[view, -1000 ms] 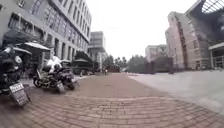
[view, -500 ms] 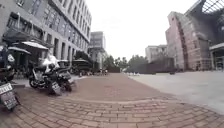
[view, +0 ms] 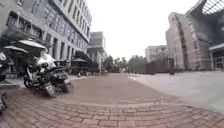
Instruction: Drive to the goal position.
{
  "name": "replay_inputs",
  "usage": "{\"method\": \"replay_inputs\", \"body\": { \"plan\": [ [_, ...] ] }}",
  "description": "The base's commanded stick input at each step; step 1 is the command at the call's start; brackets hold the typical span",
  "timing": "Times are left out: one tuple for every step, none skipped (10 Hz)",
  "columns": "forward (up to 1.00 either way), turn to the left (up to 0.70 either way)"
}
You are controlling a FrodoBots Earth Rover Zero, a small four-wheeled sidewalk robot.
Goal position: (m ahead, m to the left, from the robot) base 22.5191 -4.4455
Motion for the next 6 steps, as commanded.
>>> {"method": "replay_inputs", "body": {
  "plan": [
    [0.45, 0.00],
    [0.45, 0.00],
    [0.45, 0.00],
    [0.45, 0.00],
    [0.45, 0.00],
    [0.45, 0.00]
  ]
}}
